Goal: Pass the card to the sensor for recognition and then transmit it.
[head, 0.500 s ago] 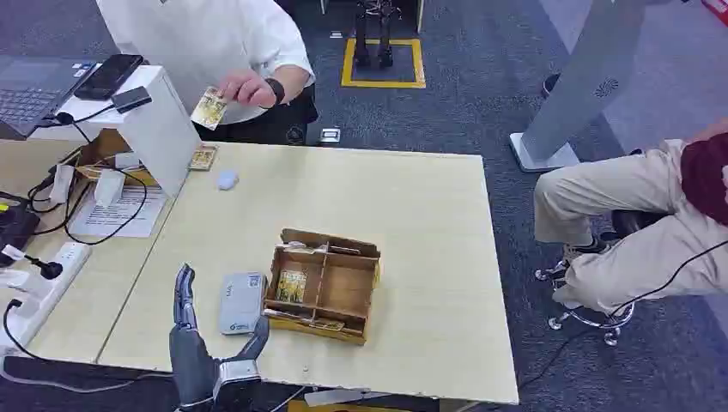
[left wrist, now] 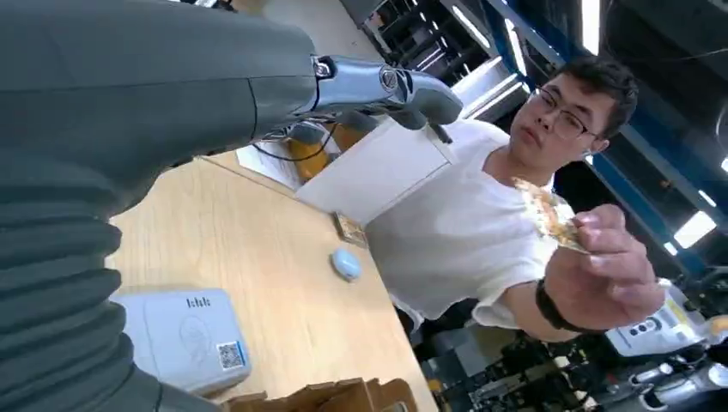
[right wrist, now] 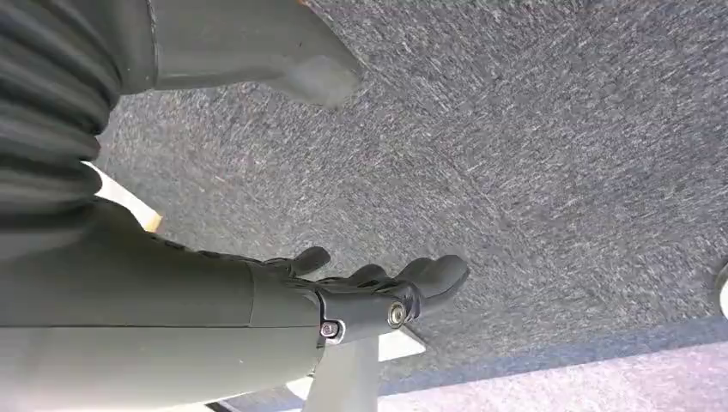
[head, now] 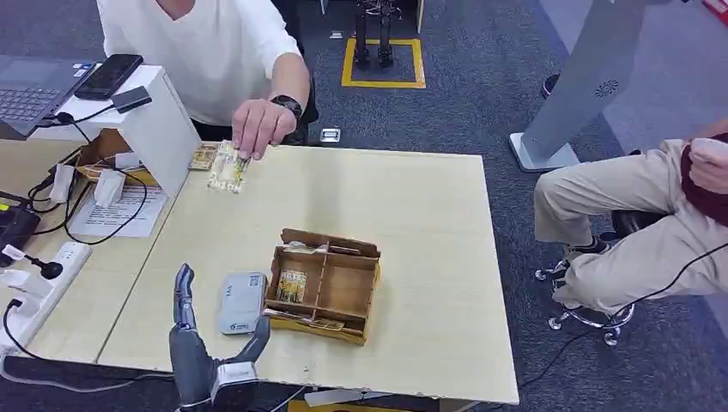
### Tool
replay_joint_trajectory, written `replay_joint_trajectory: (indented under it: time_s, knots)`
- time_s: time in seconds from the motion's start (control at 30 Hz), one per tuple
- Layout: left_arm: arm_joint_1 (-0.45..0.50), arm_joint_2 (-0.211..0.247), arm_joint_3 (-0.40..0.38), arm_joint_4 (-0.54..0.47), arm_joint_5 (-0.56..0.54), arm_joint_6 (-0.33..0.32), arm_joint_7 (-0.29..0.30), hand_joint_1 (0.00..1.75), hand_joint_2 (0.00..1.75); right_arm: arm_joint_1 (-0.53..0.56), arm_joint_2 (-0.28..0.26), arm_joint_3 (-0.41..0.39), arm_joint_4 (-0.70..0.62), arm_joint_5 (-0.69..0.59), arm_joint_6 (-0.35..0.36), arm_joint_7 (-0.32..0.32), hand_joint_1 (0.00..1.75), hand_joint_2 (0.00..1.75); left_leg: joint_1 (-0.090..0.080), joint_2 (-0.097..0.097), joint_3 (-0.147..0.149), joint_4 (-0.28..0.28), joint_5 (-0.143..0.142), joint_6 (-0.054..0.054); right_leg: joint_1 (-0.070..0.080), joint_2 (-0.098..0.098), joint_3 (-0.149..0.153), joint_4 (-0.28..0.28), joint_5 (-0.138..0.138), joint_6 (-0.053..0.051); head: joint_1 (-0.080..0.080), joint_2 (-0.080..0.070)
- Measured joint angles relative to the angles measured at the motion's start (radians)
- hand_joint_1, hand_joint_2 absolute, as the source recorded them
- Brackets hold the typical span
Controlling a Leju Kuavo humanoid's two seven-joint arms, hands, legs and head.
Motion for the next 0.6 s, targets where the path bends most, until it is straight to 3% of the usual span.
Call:
replay_joint_trajectory:
  time_s: [0.17, 0.4, 0.6]
  knots:
    - [-0.057, -0.006, 0.003, 0.003, 0.053, 0.000, -0.019, 0.00, 1.75, -0.013, 0.000, 0.034, 0.000, 0.004, 0.000, 0.019, 0.00, 1.75, 0.000, 0.000, 0.000, 0.000, 0.000, 0.000, 0.000, 0.000, 0.000, 0.000, 0.000, 0.000, 0.000, 0.000]
    - [-0.170, -0.034, 0.080, 0.046, -0.107, 0.000, -0.026, 0.00, 1.75, -0.052, -0.015, 0.135, 0.000, 0.003, 0.000, 0.075, 0.00, 1.75, 0.000, 0.002, 0.001, 0.001, 0.001, 0.000, 0.000, 0.002, 0.000, 0.000, 0.002, 0.000, 0.000, 0.000]
    - [-0.232, -0.039, 0.152, 0.084, -0.137, 0.000, -0.026, 0.00, 1.75, -0.076, -0.022, 0.198, 0.000, 0.004, 0.000, 0.092, 0.00, 1.75, 0.000, 0.002, 0.001, 0.001, 0.001, 0.000, 0.000, 0.002, 0.000, 0.000, 0.002, 0.000, 0.000, 0.000]
